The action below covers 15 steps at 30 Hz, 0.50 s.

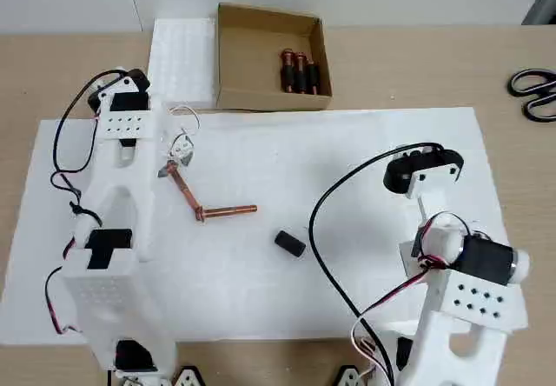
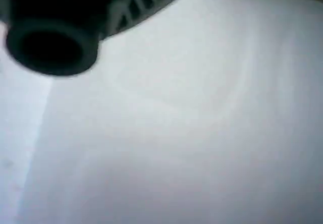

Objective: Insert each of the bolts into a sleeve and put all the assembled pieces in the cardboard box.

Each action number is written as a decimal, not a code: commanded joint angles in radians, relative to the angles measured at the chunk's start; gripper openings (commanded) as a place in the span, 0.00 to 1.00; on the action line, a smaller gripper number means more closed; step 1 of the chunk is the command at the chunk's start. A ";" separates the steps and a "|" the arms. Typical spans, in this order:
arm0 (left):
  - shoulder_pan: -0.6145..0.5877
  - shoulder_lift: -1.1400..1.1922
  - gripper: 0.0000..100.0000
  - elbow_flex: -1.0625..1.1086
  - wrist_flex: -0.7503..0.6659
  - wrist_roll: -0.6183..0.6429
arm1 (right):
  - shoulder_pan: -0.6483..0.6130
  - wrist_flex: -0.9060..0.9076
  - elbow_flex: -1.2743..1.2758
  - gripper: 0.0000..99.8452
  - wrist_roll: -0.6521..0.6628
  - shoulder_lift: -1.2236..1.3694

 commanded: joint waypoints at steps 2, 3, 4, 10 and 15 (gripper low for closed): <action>-0.002 0.029 0.13 -0.002 -0.014 -0.002 | 0.005 -0.018 -0.005 0.00 0.008 -0.015; -0.002 0.048 0.13 -0.002 -0.014 -0.002 | 0.005 -0.018 -0.005 0.00 0.008 -0.015; -0.002 0.069 0.13 -0.002 -0.014 -0.002 | 0.005 -0.018 -0.005 0.00 0.008 -0.015; 0.003 0.133 0.11 -0.008 0.009 0.002 | 0.007 -0.016 -0.005 0.00 0.028 -0.015; -0.002 0.130 0.01 -0.018 0.005 0.000 | 0.007 -0.018 -0.005 0.00 0.028 -0.015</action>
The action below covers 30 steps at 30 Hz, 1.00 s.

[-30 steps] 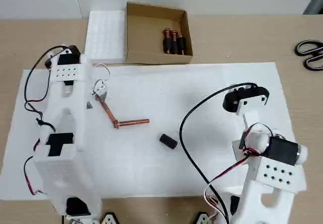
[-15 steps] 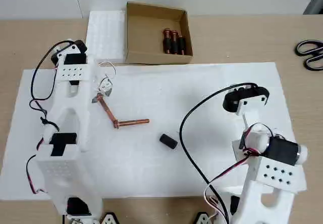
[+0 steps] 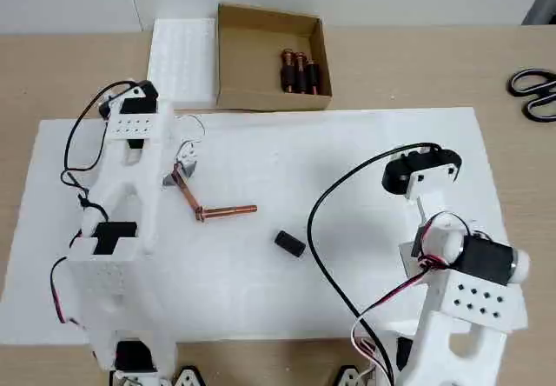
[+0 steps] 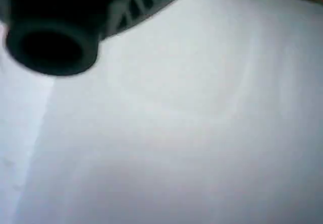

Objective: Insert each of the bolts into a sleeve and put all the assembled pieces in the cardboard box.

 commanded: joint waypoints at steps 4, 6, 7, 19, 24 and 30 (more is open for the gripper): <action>-0.006 0.009 0.01 -0.013 0.017 0.003 | 0.007 -0.018 -0.005 0.00 0.008 -0.015; -0.005 0.008 0.01 -0.016 0.017 0.003 | 0.007 -0.018 -0.005 0.00 0.008 -0.015; -0.005 0.008 0.01 -0.019 0.017 0.003 | 0.007 -0.018 -0.005 0.00 0.008 -0.015; -0.003 0.008 0.01 -0.463 0.336 0.000 | 0.007 -0.016 -0.011 0.00 0.003 -0.024; -0.003 0.008 0.01 -0.601 0.338 0.000 | 0.007 -0.012 -0.057 0.01 0.002 -0.024; 0.038 0.008 0.01 -0.656 0.338 -0.002 | 0.005 -0.010 -0.170 0.01 -0.002 -0.024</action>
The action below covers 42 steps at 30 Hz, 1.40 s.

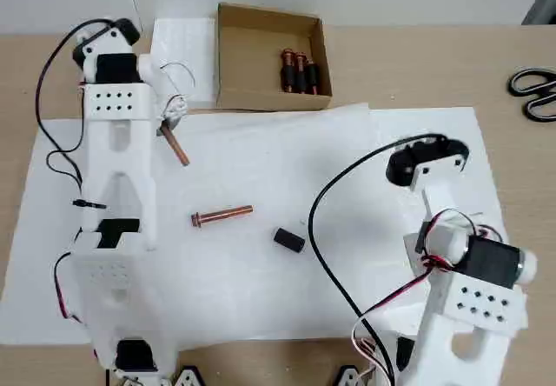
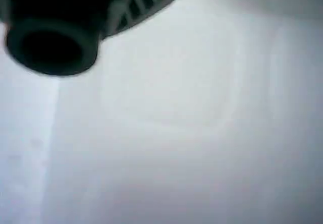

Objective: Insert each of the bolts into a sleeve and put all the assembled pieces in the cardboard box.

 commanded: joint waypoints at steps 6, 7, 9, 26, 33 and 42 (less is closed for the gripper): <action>0.094 -0.017 0.01 -0.197 0.017 -0.003 | 0.005 -0.010 -0.103 0.01 -0.061 -0.025; 0.103 -0.017 0.01 -0.232 0.017 -0.003 | 0.005 -0.010 -0.103 0.00 -0.074 -0.025; 0.121 -0.017 0.01 -0.302 0.017 -0.003 | 0.005 -0.008 -0.104 0.00 -0.080 -0.028; 0.183 -0.230 0.01 -0.438 0.017 -0.075 | 0.001 -0.019 -0.064 0.00 -0.144 -0.262; 0.288 -0.396 0.01 -0.435 0.017 -0.075 | -0.039 -0.039 0.038 0.00 -0.233 -0.489; 0.362 -0.569 0.01 -0.435 0.017 -0.153 | -0.329 -0.208 0.296 0.00 -0.334 -0.791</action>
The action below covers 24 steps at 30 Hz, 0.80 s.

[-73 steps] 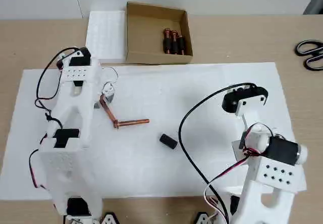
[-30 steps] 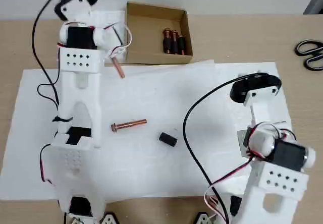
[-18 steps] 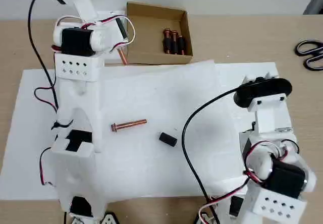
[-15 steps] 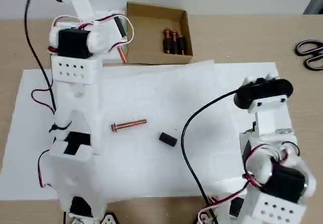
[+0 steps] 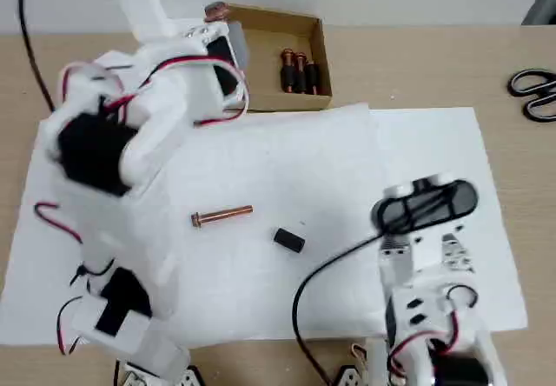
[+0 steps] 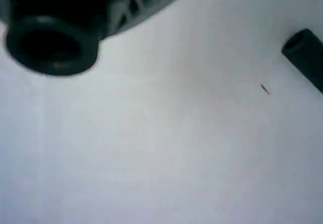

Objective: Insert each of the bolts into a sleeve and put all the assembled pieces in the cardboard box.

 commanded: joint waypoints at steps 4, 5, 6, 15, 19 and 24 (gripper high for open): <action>-0.012 -0.146 0.01 -0.038 0.012 -0.037 | -0.166 -0.140 0.157 0.00 -0.072 -0.165; -0.014 -0.155 0.01 -0.038 0.012 -0.048 | -0.188 -0.154 0.181 0.00 -0.074 -0.183; -0.015 -0.164 0.01 -0.038 0.012 -0.057 | -0.211 -0.168 0.201 0.00 -0.074 -0.193; -0.017 -0.288 0.01 -0.038 0.012 -0.187 | -0.318 -0.352 0.308 0.00 -0.115 -0.191; -0.017 -0.368 0.01 -0.004 0.012 -0.196 | -0.354 -0.421 0.348 0.00 -0.150 -0.191; -0.017 -0.537 0.01 0.200 0.012 -0.224 | -0.430 -0.549 0.404 0.00 -0.235 -0.191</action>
